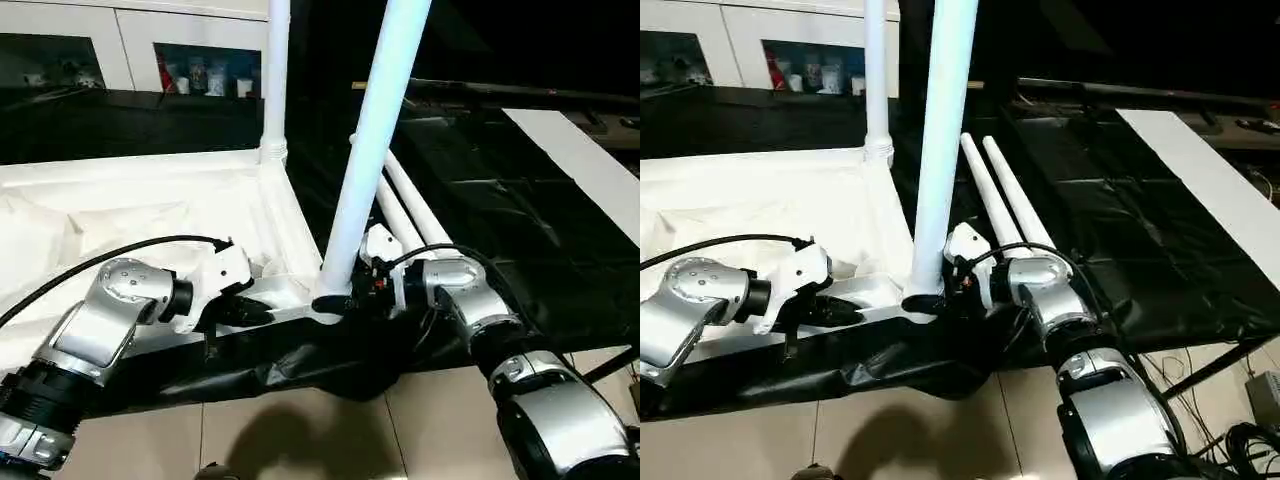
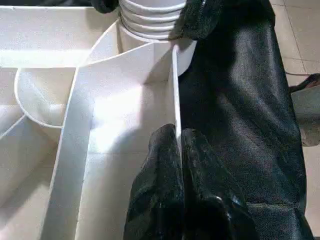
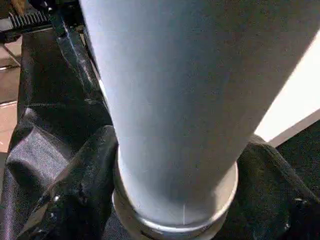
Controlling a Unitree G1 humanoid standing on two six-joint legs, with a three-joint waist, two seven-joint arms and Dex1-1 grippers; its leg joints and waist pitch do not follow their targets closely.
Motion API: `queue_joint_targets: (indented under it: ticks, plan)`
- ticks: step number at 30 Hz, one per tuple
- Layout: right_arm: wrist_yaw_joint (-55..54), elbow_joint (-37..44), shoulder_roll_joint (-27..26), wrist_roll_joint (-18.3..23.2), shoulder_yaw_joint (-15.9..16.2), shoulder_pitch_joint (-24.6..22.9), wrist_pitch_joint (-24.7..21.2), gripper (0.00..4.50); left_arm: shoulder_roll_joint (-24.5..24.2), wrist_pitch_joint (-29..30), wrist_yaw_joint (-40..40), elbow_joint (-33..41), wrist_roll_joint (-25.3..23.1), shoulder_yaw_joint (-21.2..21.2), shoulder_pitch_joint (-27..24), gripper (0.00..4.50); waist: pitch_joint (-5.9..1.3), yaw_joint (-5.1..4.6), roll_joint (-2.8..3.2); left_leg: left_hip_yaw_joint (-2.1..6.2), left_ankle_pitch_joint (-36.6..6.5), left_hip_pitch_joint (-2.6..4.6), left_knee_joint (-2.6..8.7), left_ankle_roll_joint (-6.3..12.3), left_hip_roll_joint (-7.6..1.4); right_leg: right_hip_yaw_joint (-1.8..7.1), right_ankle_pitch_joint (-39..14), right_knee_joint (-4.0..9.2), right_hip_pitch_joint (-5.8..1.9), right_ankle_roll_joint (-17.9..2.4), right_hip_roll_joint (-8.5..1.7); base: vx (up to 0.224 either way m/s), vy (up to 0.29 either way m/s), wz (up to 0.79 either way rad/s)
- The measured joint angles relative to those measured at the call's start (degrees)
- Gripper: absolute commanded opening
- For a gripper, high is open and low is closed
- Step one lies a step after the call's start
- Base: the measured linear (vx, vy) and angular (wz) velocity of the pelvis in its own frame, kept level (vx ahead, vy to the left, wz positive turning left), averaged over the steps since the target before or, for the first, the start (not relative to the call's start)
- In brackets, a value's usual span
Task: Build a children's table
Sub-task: Rotate leg to tighten
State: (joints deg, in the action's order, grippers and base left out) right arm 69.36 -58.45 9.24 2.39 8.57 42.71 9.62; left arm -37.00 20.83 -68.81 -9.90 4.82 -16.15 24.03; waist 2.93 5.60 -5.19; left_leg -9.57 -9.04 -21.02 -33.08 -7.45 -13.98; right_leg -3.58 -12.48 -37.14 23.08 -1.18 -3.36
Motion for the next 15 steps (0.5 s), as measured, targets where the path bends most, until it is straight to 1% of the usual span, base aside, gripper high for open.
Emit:
queue_joint_targets:
  ticks: [1,3,6,7,9,11,13,14,15]
  plan:
    - [0.0,0.2,-0.1,0.1,0.0,-0.1,-0.1,3.02,0.0,0.0,0.0,0.0,0.0,0.0,0.0,0.00,0.00,-0.03,0.00,0.00,0.0,0.00,0.00,0.00,0.00,0.00,0.0,0.00,0.00,0.0,0.00,0.000,0.000,0.00]
    - [-0.2,0.4,-0.2,0.2,0.0,-0.4,-0.2,2.79,-0.1,0.0,0.0,0.0,0.0,0.0,0.0,0.00,0.01,-0.05,0.01,0.00,0.0,0.00,0.00,0.00,0.00,0.00,0.0,0.00,0.00,0.0,0.00,0.000,0.000,0.00]
    - [-2.8,-0.2,-1.2,0.2,-0.3,-0.4,-0.1,2.71,-0.3,0.2,0.9,-0.1,-0.3,0.2,-0.1,0.00,0.00,-0.32,0.00,0.01,0.0,0.04,-0.01,0.00,-0.01,0.00,0.0,-0.03,-0.01,0.0,0.01,0.000,0.000,0.00]
    - [-5.6,-1.1,-2.0,0.0,-0.6,-0.2,0.0,2.70,0.1,0.4,2.2,-0.6,-0.8,0.4,0.0,0.00,0.00,-0.47,0.01,0.01,0.0,0.08,-0.02,-0.01,-0.01,0.01,0.0,-0.04,-0.04,0.0,0.01,0.000,0.000,0.00]
    - [-14.6,-3.5,-3.8,-0.6,-1.5,1.1,0.3,2.68,2.1,0.8,6.3,-2.4,-2.3,0.9,1.2,0.00,0.01,-0.59,0.04,0.01,0.0,0.15,-0.04,-0.04,0.00,0.03,0.1,-0.05,-0.07,-0.1,0.01,0.000,0.000,0.00]
    - [-24.5,-6.3,-5.6,-0.6,-3.3,3.0,-1.3,2.67,5.8,2.4,12.0,-4.7,-3.5,1.3,2.9,0.00,0.07,-0.61,0.14,0.00,0.0,0.22,-0.04,-0.04,0.03,0.09,0.2,-0.02,-0.11,-0.1,0.01,0.000,0.000,0.00]
    - [-30.4,-7.6,-6.9,-0.3,-4.4,3.8,-2.3,2.67,7.7,3.6,15.6,-6.0,-4.1,1.3,3.8,0.00,0.07,-0.60,0.24,0.00,0.0,0.30,-0.03,-0.04,0.03,0.09,0.3,-0.01,-0.16,-0.1,0.01,0.000,0.000,0.00]
    - [-37.0,-8.8,-8.5,0.3,-6.1,4.8,-3.5,2.67,10.5,4.7,19.4,-7.8,-4.8,1.4,5.2,0.00,0.09,-0.49,0.42,-0.02,0.0,0.37,-0.03,-0.04,0.06,0.14,0.3,-0.03,-0.21,-0.1,0.00,0.000,0.000,0.00]
    - [-41.2,-9.6,-9.3,0.5,-7.0,5.6,-4.4,2.67,11.8,5.4,21.3,-8.9,-5.1,1.4,6.1,0.00,0.12,-0.41,0.48,-0.03,0.0,0.37,0.01,-0.04,0.08,0.15,0.3,-0.02,-0.20,-0.1,0.00,0.000,0.000,0.00]
